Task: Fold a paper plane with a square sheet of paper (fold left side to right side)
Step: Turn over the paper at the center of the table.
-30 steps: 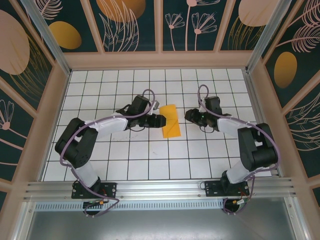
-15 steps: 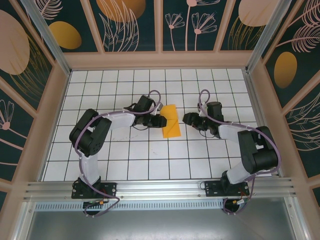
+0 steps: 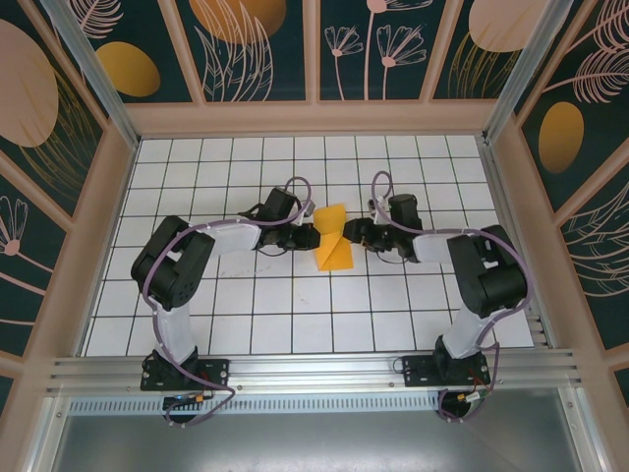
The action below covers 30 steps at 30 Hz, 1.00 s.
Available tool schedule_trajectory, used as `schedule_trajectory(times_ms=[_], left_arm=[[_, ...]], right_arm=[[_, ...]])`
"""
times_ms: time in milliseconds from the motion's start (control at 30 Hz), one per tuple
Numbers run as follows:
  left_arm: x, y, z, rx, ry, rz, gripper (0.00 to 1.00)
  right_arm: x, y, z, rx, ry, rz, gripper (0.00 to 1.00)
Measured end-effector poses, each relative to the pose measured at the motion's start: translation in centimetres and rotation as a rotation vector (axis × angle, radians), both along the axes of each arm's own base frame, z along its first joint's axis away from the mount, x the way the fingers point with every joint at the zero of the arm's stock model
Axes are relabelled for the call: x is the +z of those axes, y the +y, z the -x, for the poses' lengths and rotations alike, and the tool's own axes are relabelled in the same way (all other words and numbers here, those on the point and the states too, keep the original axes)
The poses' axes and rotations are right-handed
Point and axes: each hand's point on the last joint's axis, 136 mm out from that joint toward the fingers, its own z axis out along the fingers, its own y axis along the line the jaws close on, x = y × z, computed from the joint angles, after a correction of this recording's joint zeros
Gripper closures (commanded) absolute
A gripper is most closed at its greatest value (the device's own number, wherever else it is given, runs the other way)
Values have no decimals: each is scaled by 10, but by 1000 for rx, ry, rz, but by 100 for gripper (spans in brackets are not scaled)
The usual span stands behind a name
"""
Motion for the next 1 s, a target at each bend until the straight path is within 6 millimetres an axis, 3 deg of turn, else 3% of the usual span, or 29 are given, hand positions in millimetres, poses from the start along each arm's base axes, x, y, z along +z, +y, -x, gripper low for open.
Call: schedule_trajectory(times_ms=[200,300,433,533,600,667,700,867,1000], left_arm=[[0,0,-1,2,-3,1,84],[0,1,-1,4,-5,-1,82],[1,5,-3,23,-10,-7,54],[11,16,-2,49,-34,-4,34],[29,26,-5,80,-72,9,20],[57,34,-10,110,-132,34,4],[77,38,-12,127,-179,54,2],[166,48,-10,168,-363,178,1],[196,40,-1,149,-376,308,2]], right_arm=[[-4,16,-6,33,9,-9,49],[-8,20,-8,38,21,-10,58],[-9,22,-8,42,35,-15,95],[-5,23,-9,42,31,-23,100],[4,22,-11,41,15,-37,100],[24,17,-15,34,-23,-63,100],[38,14,-18,30,-54,-83,100],[130,-1,-26,16,-259,-227,100],[187,0,-13,53,-370,-330,99]])
